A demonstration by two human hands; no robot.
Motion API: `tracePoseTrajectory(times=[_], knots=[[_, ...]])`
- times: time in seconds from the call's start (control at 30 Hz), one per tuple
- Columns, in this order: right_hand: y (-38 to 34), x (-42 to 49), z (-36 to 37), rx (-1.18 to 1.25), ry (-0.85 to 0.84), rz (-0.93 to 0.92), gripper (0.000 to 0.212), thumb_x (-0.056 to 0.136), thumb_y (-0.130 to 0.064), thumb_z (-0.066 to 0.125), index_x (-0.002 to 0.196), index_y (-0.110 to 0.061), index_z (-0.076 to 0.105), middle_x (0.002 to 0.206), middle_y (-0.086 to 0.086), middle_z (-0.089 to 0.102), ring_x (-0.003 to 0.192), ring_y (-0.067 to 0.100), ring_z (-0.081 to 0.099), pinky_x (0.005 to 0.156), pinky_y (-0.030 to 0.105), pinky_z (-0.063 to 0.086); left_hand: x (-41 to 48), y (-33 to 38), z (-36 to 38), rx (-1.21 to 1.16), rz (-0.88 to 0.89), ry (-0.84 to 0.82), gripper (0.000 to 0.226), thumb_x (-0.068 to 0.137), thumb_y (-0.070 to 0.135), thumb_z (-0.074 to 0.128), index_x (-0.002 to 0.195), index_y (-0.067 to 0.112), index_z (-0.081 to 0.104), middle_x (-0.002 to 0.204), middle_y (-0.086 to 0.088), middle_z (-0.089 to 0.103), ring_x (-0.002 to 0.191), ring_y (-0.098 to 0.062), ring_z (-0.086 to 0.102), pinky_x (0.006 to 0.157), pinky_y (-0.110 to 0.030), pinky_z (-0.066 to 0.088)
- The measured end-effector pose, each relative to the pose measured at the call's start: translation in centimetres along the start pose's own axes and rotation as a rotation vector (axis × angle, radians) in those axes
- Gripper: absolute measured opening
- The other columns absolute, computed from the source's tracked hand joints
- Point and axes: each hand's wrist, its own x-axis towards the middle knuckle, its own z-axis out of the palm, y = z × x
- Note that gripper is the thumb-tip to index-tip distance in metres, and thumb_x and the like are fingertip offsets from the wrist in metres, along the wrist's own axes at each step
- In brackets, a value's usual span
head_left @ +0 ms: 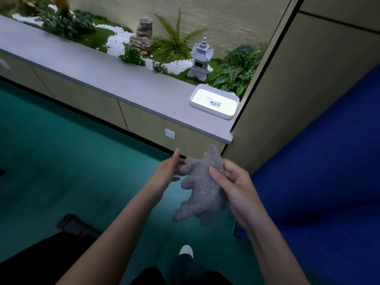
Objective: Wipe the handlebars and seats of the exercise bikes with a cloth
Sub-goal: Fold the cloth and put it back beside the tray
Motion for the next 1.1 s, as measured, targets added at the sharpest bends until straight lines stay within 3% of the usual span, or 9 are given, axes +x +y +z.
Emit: tracePoseTrajectory(times=[0.1, 0.2, 0.27, 0.43, 0.6, 0.73, 0.83, 0.97, 1.1], knots=[[-0.9, 2.7, -1.6, 0.122, 0.001, -0.006, 0.023, 0.086, -0.024, 0.061, 0.102, -0.008, 0.065, 0.097, 0.012, 0.071, 0.088, 0.024, 0.067, 0.076, 0.033, 0.056, 0.6, -0.9, 1.3, -0.241, -0.212, -0.272, 0.096, 0.087, 0.073, 0.011, 0.120, -0.002, 0.061, 0.125, -0.024, 0.060, 0.120, -0.038, 0.053, 0.110, -0.045, 0.032], [-1.3, 4.9, -2.5, 0.255, 0.022, 0.026, 0.025, 0.086, -0.021, 0.059, 0.107, -0.008, 0.063, 0.101, 0.011, 0.071, 0.091, 0.023, 0.068, 0.074, 0.032, 0.057, 0.9, -0.5, 2.4, -0.518, -0.222, -0.385, 0.103, 0.078, 0.077, 0.024, 0.119, -0.012, 0.057, 0.125, -0.031, 0.050, 0.111, -0.036, 0.043, 0.100, -0.039, 0.035], [-1.4, 6.3, -3.0, 0.314, 0.049, 0.035, 0.024, 0.088, -0.019, 0.057, 0.108, -0.007, 0.062, 0.101, 0.011, 0.071, 0.091, 0.023, 0.068, 0.072, 0.031, 0.057, 1.5, 0.5, 2.8, -0.541, -0.152, -0.338, 0.086, 0.078, 0.069, 0.037, 0.109, -0.007, 0.063, 0.114, -0.027, 0.054, 0.104, -0.032, 0.047, 0.090, -0.035, 0.038], [-1.0, 10.1, -4.0, 0.322, 0.189, 0.033, 0.017, 0.095, -0.017, 0.053, 0.105, -0.022, 0.065, 0.101, 0.002, 0.072, 0.095, 0.017, 0.069, 0.072, 0.026, 0.056, 4.0, 3.2, 2.0, -0.420, 0.105, -0.185, 0.018, 0.083, 0.024, 0.066, 0.079, 0.008, 0.061, 0.065, -0.006, 0.059, 0.053, -0.015, 0.050, 0.050, -0.024, 0.040], [-0.3, 15.1, -4.1, 0.097, 0.293, 0.012, 0.013, 0.099, -0.021, 0.049, 0.100, -0.021, 0.062, 0.091, -0.008, 0.072, 0.090, 0.009, 0.068, 0.072, 0.022, 0.055, 8.0, 6.4, 0.2, -0.244, 0.308, -0.013, 0.031, 0.078, 0.027, 0.067, 0.080, -0.001, 0.052, 0.071, -0.017, 0.044, 0.061, -0.026, 0.039, 0.055, -0.033, 0.036], [-1.1, 20.5, -3.0, 0.098, 0.275, 0.123, 0.009, 0.095, -0.033, 0.054, 0.101, -0.031, 0.061, 0.102, -0.007, 0.071, 0.091, 0.009, 0.069, 0.070, 0.028, 0.056, 12.3, 9.2, -2.0, -0.129, 0.353, 0.033, 0.016, 0.088, 0.022, 0.064, 0.081, 0.010, 0.055, 0.069, -0.012, 0.050, 0.062, -0.016, 0.047, 0.049, -0.020, 0.037], [-2.3, 24.5, -1.8, 0.175, 0.224, 0.210, 0.050, 0.078, -0.036, 0.070, 0.121, -0.022, 0.050, 0.113, 0.006, 0.068, 0.092, 0.016, 0.070, 0.067, 0.032, 0.057, 15.9, 11.4, -4.5, -0.146, 0.366, 0.089, 0.012, 0.089, 0.016, 0.064, 0.083, 0.010, 0.056, 0.058, 0.004, 0.060, 0.052, -0.005, 0.054, 0.042, -0.015, 0.038], [-2.7, 28.5, 0.1, 0.258, 0.197, 0.110, 0.069, 0.074, -0.020, 0.074, 0.131, -0.031, 0.039, 0.100, 0.006, 0.073, 0.095, 0.018, 0.070, 0.070, 0.026, 0.057, 20.2, 14.1, -7.8, -0.292, 0.320, 0.163, 0.006, 0.086, 0.014, 0.067, 0.081, 0.015, 0.063, 0.067, 0.000, 0.068, 0.061, -0.009, 0.061, 0.048, -0.016, 0.045], [-2.2, 31.3, 2.3, 0.145, 0.103, -0.007, 0.070, 0.082, 0.000, 0.068, 0.136, -0.035, 0.039, 0.117, 0.000, 0.066, 0.109, 0.020, 0.064, 0.078, 0.028, 0.054, 23.7, 15.9, -10.4, -0.401, 0.256, 0.024, 0.014, 0.082, 0.012, 0.069, 0.096, 0.011, 0.064, 0.085, -0.006, 0.075, 0.073, -0.018, 0.070, 0.056, -0.024, 0.054]])
